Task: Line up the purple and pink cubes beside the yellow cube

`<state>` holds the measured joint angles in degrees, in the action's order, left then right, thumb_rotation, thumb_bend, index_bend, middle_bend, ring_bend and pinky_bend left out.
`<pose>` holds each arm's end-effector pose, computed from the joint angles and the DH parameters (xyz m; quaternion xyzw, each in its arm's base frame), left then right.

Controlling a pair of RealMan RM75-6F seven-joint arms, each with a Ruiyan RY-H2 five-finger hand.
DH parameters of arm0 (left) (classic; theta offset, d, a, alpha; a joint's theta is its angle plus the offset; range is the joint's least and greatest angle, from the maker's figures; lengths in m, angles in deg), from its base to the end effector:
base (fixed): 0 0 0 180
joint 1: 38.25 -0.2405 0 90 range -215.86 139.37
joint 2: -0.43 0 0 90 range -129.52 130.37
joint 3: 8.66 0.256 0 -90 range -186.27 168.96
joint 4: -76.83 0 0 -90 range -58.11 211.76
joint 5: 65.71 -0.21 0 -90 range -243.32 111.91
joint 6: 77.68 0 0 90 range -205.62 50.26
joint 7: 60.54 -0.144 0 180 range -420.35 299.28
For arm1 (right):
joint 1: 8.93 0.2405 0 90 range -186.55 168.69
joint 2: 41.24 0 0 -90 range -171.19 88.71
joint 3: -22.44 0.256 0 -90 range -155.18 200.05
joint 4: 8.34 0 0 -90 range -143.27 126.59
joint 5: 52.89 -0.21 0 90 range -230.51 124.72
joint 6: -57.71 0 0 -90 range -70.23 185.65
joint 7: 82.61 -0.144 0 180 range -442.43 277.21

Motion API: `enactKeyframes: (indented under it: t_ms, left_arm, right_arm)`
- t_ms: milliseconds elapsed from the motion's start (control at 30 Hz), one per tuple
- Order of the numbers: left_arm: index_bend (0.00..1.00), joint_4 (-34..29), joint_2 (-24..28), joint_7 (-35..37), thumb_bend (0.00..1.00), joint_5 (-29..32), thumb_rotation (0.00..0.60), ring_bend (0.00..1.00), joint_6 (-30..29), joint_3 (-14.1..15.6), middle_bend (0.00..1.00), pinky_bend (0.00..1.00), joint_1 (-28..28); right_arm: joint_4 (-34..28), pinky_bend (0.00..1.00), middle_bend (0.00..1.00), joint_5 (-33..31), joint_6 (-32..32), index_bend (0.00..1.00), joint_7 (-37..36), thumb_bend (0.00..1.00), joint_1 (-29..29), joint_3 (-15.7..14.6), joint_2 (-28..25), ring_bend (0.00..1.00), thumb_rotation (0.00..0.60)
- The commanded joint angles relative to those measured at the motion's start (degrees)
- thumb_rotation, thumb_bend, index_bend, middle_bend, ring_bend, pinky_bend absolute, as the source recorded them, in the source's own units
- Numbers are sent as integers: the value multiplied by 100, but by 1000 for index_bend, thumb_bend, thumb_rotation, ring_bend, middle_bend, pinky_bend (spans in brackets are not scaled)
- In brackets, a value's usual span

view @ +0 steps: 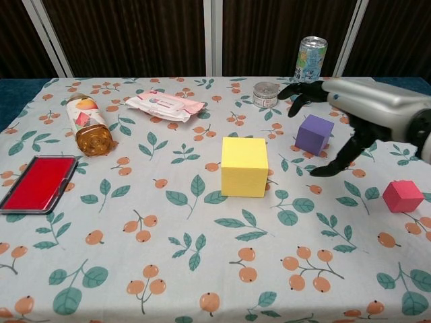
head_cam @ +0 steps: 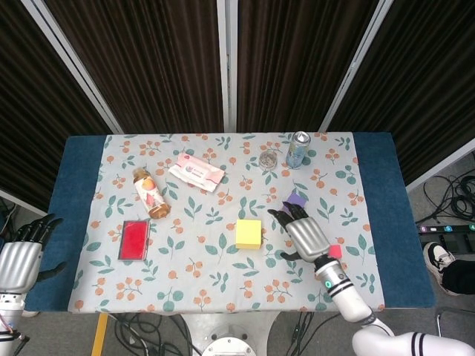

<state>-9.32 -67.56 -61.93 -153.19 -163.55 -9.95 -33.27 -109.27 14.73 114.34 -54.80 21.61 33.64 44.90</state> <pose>-0.3238 0.1772 0.1439 -0.6154 -0.3656 -0.3712 0.5914 -0.1426 -0.2768 -0.0078 0.7360 -0.4127 0.3772 0.3818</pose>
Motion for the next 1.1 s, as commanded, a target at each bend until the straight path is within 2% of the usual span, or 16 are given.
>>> enactKeyframes:
  t_ms: [33, 367, 600, 833, 1100]
  left_arm:
    - [218, 28, -6, 41, 0, 2, 600, 183, 8, 3, 235, 227, 0]
    - [218, 112, -8, 122, 0, -15, 600, 183, 74, 35, 235, 227, 17]
    - [218, 142, -17, 138, 0, -33, 600, 183, 88, 36, 236, 227, 35]
    - [218, 185, -21, 183, 0, -12, 600, 183, 90, 43, 236, 227, 21]
    - [218, 188, -10, 193, 0, -11, 600, 183, 77, 54, 236, 227, 3]
  right_arm:
    - [230, 98, 200, -338, -124, 122, 256, 0, 269, 85, 338, 7, 600]
    - [922, 98, 202, -943, -274, 160, 397, 43, 789, 188, 977, 8, 600]
    - [1273, 103, 268, -1267, -359, 279, 448, 78, 1057, 177, 1284, 51, 600]
    - [1377, 135, 300, -1281, -245, 371, 299, 152, 1155, 191, 1434, 104, 600]
    - [1554, 138, 306, -1370, -324, 378, 200, 157, 1495, 492, 1499, 112, 600]
